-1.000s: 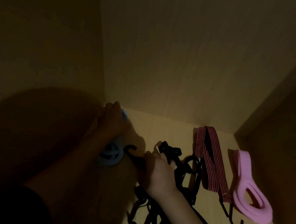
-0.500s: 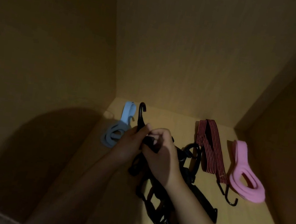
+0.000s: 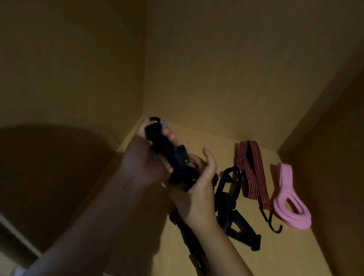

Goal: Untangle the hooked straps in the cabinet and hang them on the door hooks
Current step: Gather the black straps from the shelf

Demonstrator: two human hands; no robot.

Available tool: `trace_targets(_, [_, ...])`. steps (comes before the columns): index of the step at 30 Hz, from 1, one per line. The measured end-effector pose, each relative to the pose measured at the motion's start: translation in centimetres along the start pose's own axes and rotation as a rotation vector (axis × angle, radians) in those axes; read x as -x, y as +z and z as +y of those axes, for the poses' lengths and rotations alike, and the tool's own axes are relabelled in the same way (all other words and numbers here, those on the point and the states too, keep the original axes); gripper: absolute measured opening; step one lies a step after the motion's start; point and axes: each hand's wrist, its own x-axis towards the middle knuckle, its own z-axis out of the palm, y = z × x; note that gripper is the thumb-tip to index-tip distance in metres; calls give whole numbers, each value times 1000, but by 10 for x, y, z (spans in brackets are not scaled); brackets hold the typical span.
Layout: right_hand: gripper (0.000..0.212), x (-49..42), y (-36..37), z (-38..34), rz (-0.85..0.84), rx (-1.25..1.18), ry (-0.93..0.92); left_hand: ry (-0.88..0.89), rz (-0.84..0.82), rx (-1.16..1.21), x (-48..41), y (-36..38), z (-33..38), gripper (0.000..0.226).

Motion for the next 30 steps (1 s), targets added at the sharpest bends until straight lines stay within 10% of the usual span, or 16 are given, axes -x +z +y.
trace_targets(6, [10, -7, -1, -14, 85, 222, -179, -205, -309, 196, 27, 3, 14, 56])
trace_targets(9, [13, -18, -9, -42, 128, -71, -73, -173, -190, 209, 37, -8, 12, 53])
trace_targets(16, [23, -48, -24, -63, 328, 29, -62, -280, -483, 306, 64, -28, -3, 51])
trace_targets(22, [36, -60, -21, -79, 292, -727, 562, -382, -206, 288, 62, -62, -26, 43])
trace_targets(26, [46, -52, -12, -96, 150, -763, 513, -291, 69, 145, 64, -54, -41, 43])
trace_targets(30, [48, -39, -15, -102, 169, -906, 251, -327, -40, -50, 69, -31, -42, 37])
